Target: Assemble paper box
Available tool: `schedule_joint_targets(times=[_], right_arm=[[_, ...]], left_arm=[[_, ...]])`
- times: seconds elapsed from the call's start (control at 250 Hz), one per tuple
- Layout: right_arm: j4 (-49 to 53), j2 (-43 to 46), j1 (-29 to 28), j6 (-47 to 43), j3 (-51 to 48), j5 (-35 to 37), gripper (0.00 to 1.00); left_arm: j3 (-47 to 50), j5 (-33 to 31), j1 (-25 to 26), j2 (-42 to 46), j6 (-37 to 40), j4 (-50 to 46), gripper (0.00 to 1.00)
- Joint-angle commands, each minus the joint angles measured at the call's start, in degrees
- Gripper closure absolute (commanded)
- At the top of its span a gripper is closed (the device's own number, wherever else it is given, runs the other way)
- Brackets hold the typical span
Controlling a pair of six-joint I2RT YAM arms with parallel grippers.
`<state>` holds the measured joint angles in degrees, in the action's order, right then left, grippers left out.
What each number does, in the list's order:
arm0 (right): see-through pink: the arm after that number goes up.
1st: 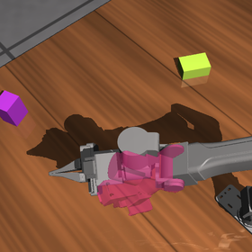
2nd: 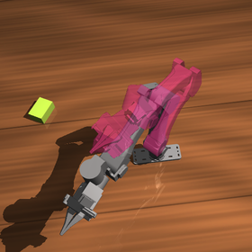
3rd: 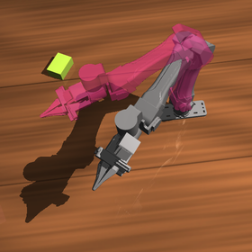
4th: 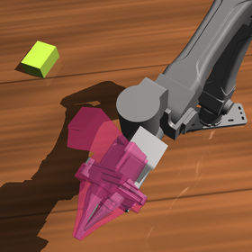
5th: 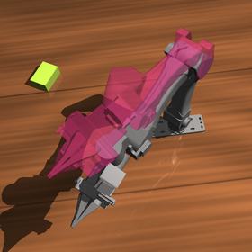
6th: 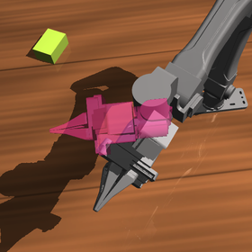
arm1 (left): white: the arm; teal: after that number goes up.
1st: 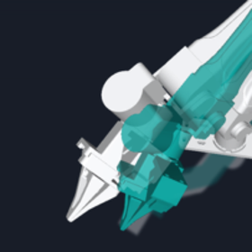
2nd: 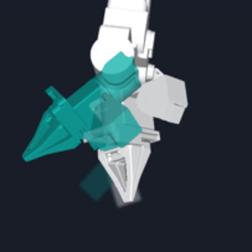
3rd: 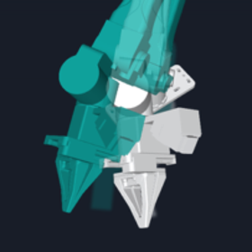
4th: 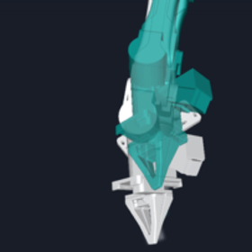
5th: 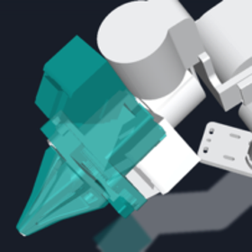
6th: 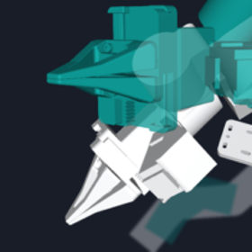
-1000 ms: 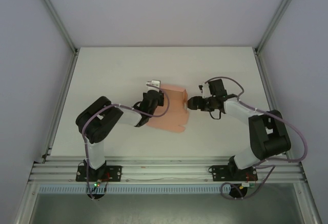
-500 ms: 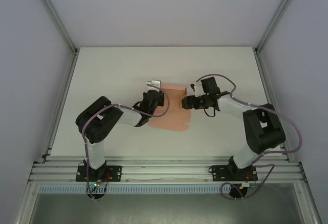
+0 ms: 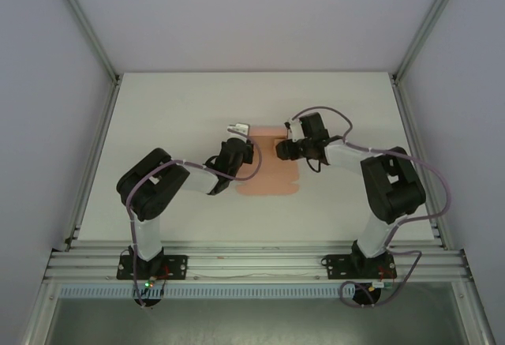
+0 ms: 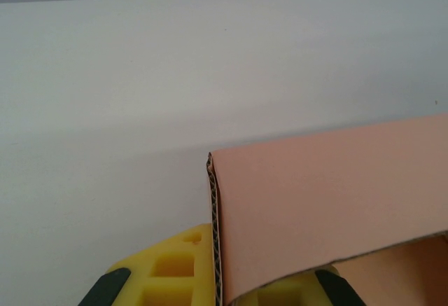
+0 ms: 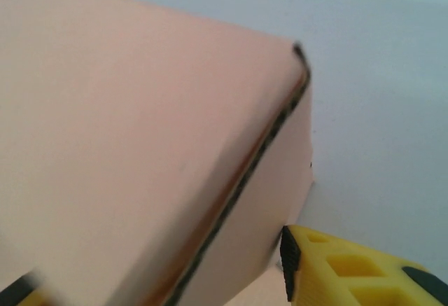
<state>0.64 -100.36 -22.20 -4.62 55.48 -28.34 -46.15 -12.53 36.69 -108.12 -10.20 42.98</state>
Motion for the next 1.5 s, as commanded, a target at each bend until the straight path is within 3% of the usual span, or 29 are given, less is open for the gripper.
schedule_joint_targets(times=[0.0,0.092,0.208,0.252,0.36,0.456,0.604,0.68,0.971,1.095,1.167,1.375,1.495], right_arm=[[-5.79,-3.33,-0.03,1.0,1.18,3.02,0.51],[-8.9,-4.45,-0.02,1.33,0.96,4.04,0.52],[-14.12,-4.49,0.0,1.95,-0.38,5.44,0.63],[-14.76,-4.41,-0.02,2.24,-0.38,6.36,0.72],[-15.38,-3.67,-0.2,4.86,-0.53,13.22,0.88],[-14.62,-2.94,-1.12,11.84,-0.6,25.36,0.95],[-4.93,-2.62,-3.06,29.41,1.48,47.82,0.96],[4.07,-4.04,-3.08,40.11,4.66,55.27,1.0],[14.99,-8.99,-3.04,42.19,10.37,65.65,1.0],[21.41,-9.82,-3.15,49.29,12.05,73.52,1.0],[19.78,-10.3,-3.17,49.1,11.8,74.01,1.0],[2.53,-7.87,-3.15,48.43,4.1,71.55,1.0],[-7.58,-6.55,-3.34,41.92,0.15,63.96,1.0]], left_arm=[[-0.76,6.03,0.8,-2.3,1.69,-4.04,1.0],[-1.07,6.25,0.82,-2.36,2.17,-4.92,1.0],[-1.38,6.1,0.86,-2.39,2.52,-5.5,1.0],[-1.48,6.0,0.92,-2.45,2.34,-5.92,1.0],[-1.84,5.08,0.93,-2.46,1.52,-6.54,1.0],[-2.98,1.79,1.25,-2.3,-1.33,-8.97,1.0],[-5.65,-8.95,2.83,-2.41,-7.34,-15.12,1.0],[-5.62,-10.47,3.04,-2.34,-10.92,-15.86,1.0],[-6.25,-12.4,3.04,-2.9,-11.48,-17.66,1.0],[-6.95,-11.73,3.06,-3.04,-11.66,-17.93,1.0],[-7.32,-10.29,2.99,-3.35,-11.7,-18.04,1.0],[-7.46,-10.4,3.04,-3.13,-12.09,-18.38,1.0],[-7.96,-10.04,3.04,-3.31,-11.92,-18.84,1.0]])
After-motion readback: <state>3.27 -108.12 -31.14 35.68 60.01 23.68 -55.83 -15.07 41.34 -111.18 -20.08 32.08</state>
